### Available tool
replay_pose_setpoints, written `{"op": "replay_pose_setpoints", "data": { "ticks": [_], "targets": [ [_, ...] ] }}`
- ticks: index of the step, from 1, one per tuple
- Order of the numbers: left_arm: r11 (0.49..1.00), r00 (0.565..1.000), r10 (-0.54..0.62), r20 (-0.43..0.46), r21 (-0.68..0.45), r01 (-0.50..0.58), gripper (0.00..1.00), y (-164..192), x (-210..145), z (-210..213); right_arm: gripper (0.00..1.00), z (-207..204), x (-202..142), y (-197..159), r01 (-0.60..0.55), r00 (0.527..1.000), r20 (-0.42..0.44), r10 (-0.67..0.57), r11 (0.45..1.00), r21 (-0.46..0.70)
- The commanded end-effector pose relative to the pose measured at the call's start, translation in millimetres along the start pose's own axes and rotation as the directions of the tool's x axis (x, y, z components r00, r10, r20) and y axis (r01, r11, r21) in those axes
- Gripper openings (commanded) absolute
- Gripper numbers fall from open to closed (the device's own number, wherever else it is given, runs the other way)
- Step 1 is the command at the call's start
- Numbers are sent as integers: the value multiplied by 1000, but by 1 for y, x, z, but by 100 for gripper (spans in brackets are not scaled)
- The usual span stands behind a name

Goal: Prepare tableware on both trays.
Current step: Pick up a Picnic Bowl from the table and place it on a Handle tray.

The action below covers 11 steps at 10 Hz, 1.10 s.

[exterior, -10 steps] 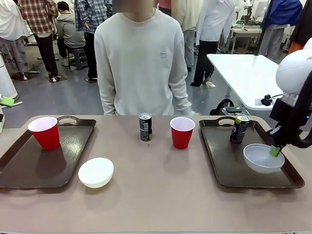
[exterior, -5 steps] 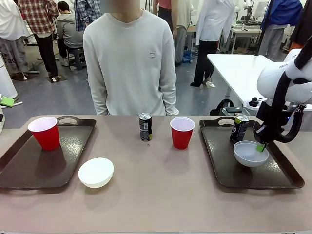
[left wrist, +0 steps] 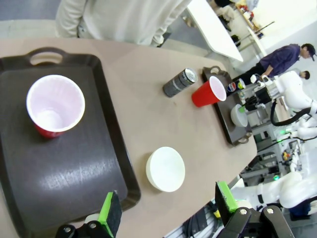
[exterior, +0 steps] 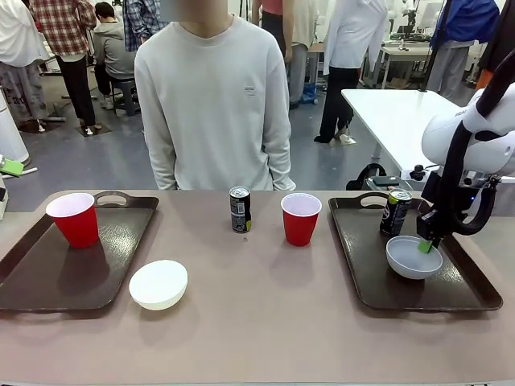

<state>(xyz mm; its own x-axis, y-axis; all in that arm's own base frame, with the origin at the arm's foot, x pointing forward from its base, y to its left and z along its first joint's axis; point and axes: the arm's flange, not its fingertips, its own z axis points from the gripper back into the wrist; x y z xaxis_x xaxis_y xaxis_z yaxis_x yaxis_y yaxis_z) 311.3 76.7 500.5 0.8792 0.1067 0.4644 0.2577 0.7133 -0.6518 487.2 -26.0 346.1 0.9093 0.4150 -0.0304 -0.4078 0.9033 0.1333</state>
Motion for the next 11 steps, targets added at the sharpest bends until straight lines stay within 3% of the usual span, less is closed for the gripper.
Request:
{"op": "replay_pose_setpoints", "data": {
  "ticks": [1, 2, 3, 5, 6, 8, 11],
  "targets": [
    [1000, 1000, 1, 1, -1, -1, 100, 0, 0, 0, 100, -1, 6, -6, -21, 1000, 17, 21, 999, 24],
    [1000, 1000, 1, 1, -1, -1, 100, 0, 0, 0, 88, 2, 4, -4, -21, 1000, 22, 21, 1000, 17],
    [1000, 1000, 1, 1, -1, -1, 100, 0, 0, 0, 100, 5, 0, -2, -18, 999, 27, 17, 1000, 14],
    [1000, 1000, 1, 1, -1, -1, 100, 0, 0, 0, 100, 17, -7, 5, -26, 999, 21, 26, 1000, 4],
    [1000, 1000, 1, 1, -1, -1, 100, 0, 0, 0, 83, 26, -13, 12, -19, 1000, 5, 19, 1000, 3],
    [1000, 1000, 1, 1, -1, -1, 100, 0, 0, 0, 100, 63, -36, 36, 193, 979, -50, -197, 978, -78],
    [1000, 1000, 1, 1, -1, -1, 100, 0, 0, 0, 100, 117, -73, 79, 360, 933, 18, -360, 928, -99]
  ]
}}
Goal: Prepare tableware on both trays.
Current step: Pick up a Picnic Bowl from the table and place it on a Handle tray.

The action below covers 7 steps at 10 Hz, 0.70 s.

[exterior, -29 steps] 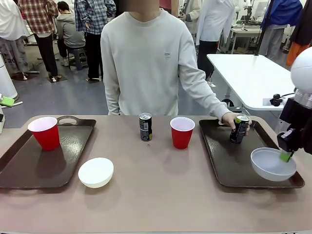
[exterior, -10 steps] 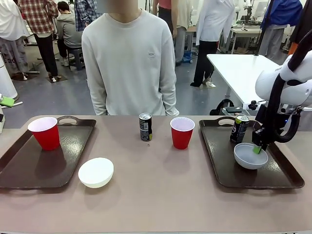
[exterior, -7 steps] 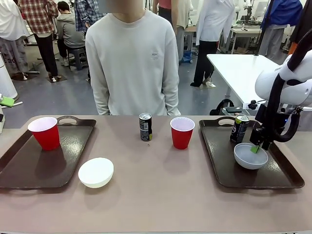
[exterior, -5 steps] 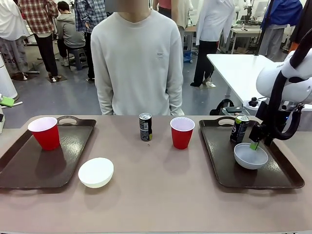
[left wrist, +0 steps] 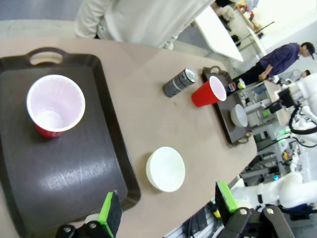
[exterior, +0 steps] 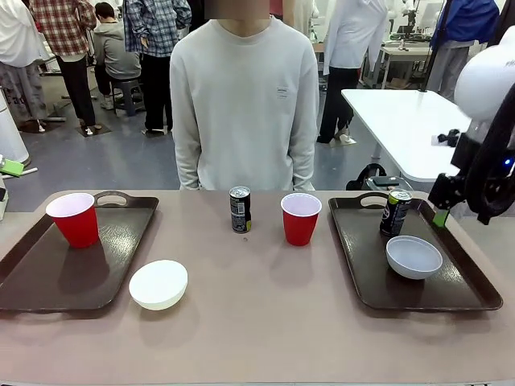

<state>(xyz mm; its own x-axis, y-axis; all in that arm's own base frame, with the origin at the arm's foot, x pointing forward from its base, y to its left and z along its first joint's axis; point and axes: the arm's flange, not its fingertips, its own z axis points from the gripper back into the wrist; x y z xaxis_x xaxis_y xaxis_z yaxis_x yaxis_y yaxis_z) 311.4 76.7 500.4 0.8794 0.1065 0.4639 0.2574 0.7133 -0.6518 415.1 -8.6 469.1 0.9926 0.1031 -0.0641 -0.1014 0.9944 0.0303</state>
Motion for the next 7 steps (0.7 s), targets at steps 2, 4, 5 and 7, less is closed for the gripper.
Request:
{"op": "replay_pose_setpoints", "data": {
  "ticks": [2, 4, 5, 7],
  "targets": [
    [1000, 1000, 1, 1, -1, -1, 100, 0, 0, 0, 100, 0, 0, 0, 0, 1000, 0, 0, 1000, 0],
    [1000, 1000, 1, 1, -1, -1, 100, 0, 0, 0, 100, 0, 0, 0, 0, 1000, 0, 0, 1000, 0],
    [1000, 1000, 1, 1, -1, -1, 100, 0, 0, 0, 100, 0, 0, 0, 0, 1000, 0, 0, 1000, 0],
    [1000, 1000, 1, 1, -1, -1, 100, 0, 0, 0, 100, 0, 0, 0, 0, 1000, 0, 0, 1000, 0]
  ]
}}
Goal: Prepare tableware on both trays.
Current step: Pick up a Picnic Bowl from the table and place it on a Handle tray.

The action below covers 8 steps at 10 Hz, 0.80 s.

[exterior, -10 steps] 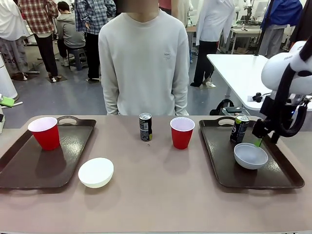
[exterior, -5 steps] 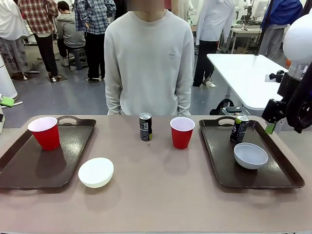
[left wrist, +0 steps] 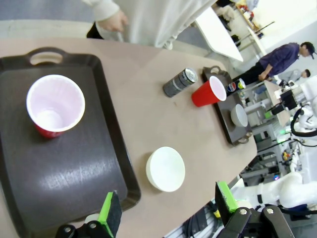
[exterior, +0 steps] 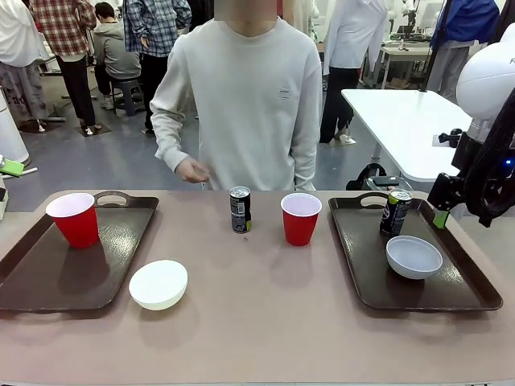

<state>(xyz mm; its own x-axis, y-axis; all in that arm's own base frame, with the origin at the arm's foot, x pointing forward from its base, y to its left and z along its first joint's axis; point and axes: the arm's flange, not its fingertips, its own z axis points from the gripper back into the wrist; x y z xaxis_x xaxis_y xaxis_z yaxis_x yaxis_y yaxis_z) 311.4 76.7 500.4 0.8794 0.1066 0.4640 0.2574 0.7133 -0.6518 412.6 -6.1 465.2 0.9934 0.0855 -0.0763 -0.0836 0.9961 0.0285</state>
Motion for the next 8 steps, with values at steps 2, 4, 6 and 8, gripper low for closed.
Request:
{"op": "replay_pose_setpoints", "data": {
  "ticks": [2, 4, 6, 8],
  "targets": [
    [1000, 1000, 1, 1, -2, -1, 100, 0, 0, 0, 100, 4, 2, -3, -18, 1000, 12, 18, 1000, 0],
    [1000, 1000, 1, 1, -2, -1, 100, 0, 0, 0, 100, 4, 2, -3, -18, 1000, 12, 18, 1000, 0],
    [1000, 1000, 0, 0, 0, 0, 100, 0, 0, 0, 100, -2, -18, 3, -95, 994, -43, 101, 987, 127],
    [990, 997, -35, -66, 132, 43, 100, -28, 9, -6, 100, 1, -43, -1, -65, 996, -28, 85, 901, 428]
  ]
}}
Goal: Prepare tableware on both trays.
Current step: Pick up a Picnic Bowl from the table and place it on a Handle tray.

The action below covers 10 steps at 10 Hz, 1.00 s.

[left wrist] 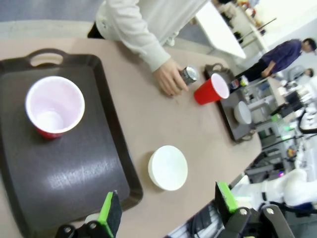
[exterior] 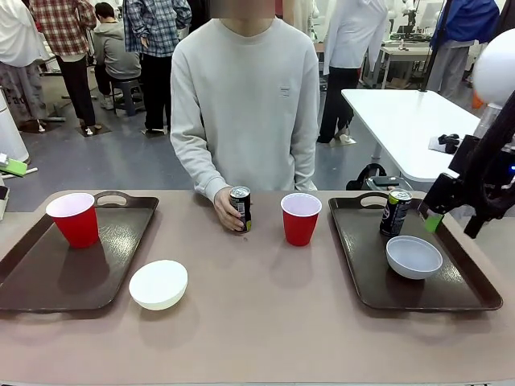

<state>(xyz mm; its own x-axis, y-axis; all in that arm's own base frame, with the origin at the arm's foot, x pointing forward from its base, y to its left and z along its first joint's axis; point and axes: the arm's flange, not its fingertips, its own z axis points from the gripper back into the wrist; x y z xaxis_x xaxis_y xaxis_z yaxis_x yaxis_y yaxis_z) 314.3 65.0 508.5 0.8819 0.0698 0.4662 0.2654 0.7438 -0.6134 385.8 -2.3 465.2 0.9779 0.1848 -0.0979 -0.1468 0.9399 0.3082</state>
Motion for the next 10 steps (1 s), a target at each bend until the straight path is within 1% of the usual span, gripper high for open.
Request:
{"op": "replay_pose_setpoints", "data": {
  "ticks": [1, 2, 3, 4, 5, 6, 7, 8, 9, 10],
  "targets": [
    [982, 994, -49, -99, 179, 66, 100, -29, 8, -2, 100, 9, -29, -5, 48, 998, 23, -56, 958, 282],
    [960, 988, -95, -124, 250, 124, 100, -44, 12, -4, 100, 15, -43, -5, 113, 989, 47, -140, 926, 361],
    [925, 975, -136, -176, 329, 188, 100, -59, 14, -9, 100, 23, -62, -9, 133, 979, 78, -186, 888, 441],
    [875, 954, -157, -255, 412, 255, 100, -76, 15, -18, 100, 28, -86, -16, 148, 975, 63, -211, 839, 524],
    [835, 937, -158, -312, 464, 296, 100, -87, 21, -26, 100, 33, -104, -28, 125, 978, 66, -199, 805, 580],
    [807, 916, -144, -374, 491, 328, 100, -96, 23, -35, 100, 33, -121, -43, 133, 976, 53, -210, 774, 619],
    [791, 906, -123, -405, 511, 336, 100, -105, 24, -46, 100, 31, -135, -56, 130, 980, 32, -198, 747, 652],
    [779, 911, -90, -403, 541, 316, 100, -112, 21, -58, 100, 28, -151, -67, 118, 983, 18, -180, 716, 688],
    [777, 919, -89, -385, 550, 306, 100, -114, 14, -66, 100, 25, -158, -74, 115, 983, 31, -180, 743, 659],
    [774, 935, -92, -341, 567, 283, 100, -109, 12, -66, 100, 21, -157, -80, 60, 995, 19, -96, 755, 653]
  ]
}}
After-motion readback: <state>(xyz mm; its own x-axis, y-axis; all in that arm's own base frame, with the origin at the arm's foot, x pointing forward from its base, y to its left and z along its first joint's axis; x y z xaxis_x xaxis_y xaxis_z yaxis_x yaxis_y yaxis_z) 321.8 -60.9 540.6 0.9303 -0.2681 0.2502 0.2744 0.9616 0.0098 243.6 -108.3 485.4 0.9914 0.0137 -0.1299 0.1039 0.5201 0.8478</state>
